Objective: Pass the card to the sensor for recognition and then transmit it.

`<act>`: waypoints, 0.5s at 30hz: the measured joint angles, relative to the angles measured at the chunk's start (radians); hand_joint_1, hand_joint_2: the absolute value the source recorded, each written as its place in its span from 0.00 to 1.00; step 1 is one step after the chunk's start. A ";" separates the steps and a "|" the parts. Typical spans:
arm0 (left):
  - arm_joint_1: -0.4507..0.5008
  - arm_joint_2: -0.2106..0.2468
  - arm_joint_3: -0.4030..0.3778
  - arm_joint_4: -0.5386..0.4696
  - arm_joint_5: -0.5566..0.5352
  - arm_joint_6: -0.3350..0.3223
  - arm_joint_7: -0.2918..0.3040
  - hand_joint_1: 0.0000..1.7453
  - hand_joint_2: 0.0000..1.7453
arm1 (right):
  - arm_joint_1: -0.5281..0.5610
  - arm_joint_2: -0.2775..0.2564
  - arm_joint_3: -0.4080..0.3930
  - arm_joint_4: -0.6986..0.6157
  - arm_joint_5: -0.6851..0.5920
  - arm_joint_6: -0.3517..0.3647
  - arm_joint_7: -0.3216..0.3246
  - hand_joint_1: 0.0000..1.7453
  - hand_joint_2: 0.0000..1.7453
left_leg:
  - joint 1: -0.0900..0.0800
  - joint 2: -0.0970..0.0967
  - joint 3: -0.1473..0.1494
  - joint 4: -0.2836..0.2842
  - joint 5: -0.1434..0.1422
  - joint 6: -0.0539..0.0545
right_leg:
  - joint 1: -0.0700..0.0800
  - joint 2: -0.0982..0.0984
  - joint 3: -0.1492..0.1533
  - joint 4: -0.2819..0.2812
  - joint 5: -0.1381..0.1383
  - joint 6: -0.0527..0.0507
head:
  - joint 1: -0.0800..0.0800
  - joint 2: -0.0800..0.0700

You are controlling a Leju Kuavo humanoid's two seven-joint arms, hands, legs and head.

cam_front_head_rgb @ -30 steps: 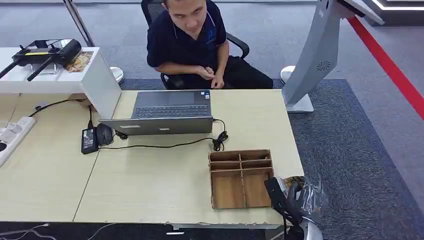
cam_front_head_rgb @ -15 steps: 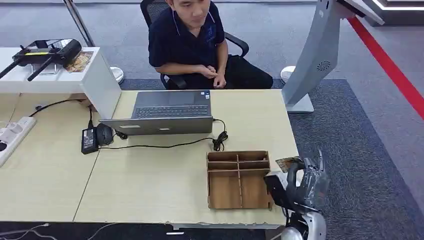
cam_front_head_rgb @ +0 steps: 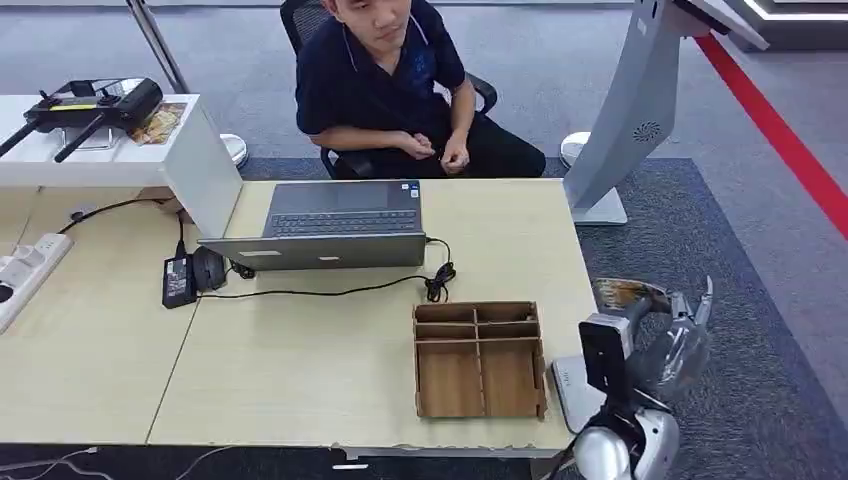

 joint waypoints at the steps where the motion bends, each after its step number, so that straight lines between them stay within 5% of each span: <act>1: 0.000 0.000 0.000 0.000 0.002 0.000 0.000 0.00 0.00 | -0.001 0.004 0.002 0.000 0.000 0.000 0.000 1.00 1.00 | 0.000 0.000 0.000 0.000 0.000 0.000 | 0.000 0.000 0.000 0.000 0.000 0.000 | 0.000 0.000; 15: -0.002 -0.006 0.000 0.000 0.004 0.000 -0.007 0.00 0.00 | -0.021 0.021 0.059 0.017 -0.018 0.002 -0.002 1.00 1.00 | 0.000 0.000 -0.001 0.000 0.000 0.000 | 0.000 0.000 0.000 0.000 0.000 0.000 | 0.000 0.000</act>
